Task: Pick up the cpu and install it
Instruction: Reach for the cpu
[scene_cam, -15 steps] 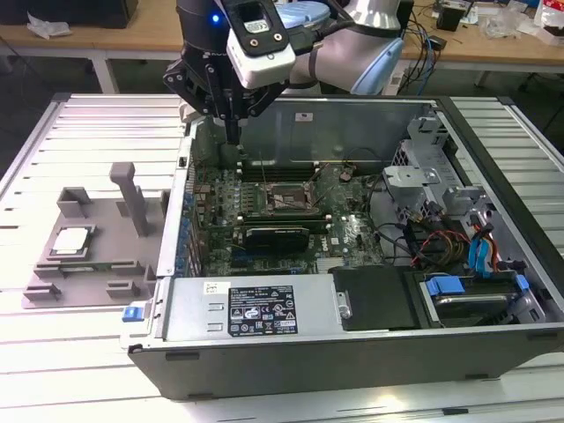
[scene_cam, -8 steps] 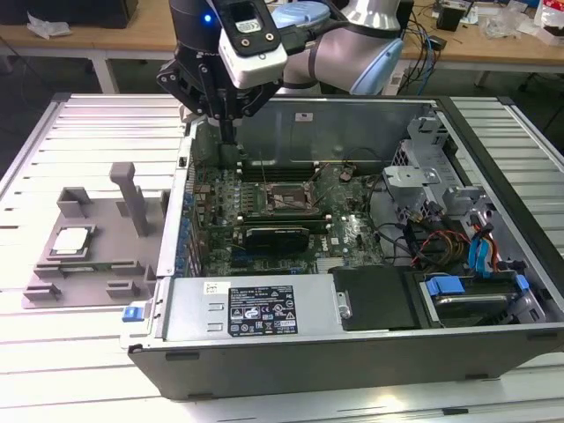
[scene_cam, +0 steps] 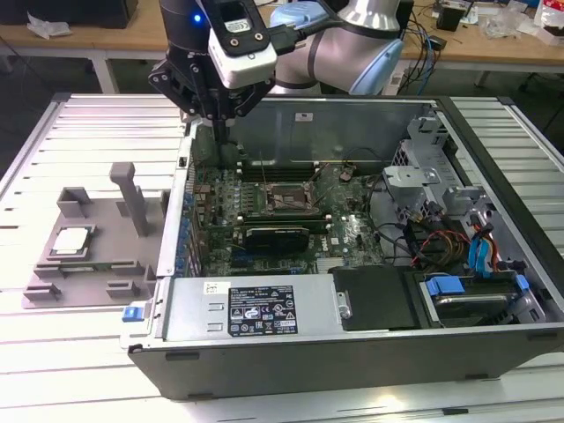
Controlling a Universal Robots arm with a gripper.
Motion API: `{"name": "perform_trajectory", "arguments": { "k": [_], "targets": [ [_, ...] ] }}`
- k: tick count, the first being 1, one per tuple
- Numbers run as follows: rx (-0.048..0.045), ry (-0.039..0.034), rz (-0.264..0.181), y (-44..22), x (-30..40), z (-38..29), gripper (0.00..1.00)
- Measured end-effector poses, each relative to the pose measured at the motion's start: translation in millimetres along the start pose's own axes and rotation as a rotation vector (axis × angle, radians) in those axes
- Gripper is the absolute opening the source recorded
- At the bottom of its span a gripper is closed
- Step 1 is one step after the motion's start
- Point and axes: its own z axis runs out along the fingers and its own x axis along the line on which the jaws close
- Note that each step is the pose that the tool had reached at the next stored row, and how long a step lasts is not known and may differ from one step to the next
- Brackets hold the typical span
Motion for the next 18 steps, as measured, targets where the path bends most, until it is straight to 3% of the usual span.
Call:
{"name": "perform_trajectory", "arguments": {
  "k": [18],
  "targets": [
    [0.0001,0.0000,0.000,-1.9,24.9,-0.7,0.11]
  ]
}}
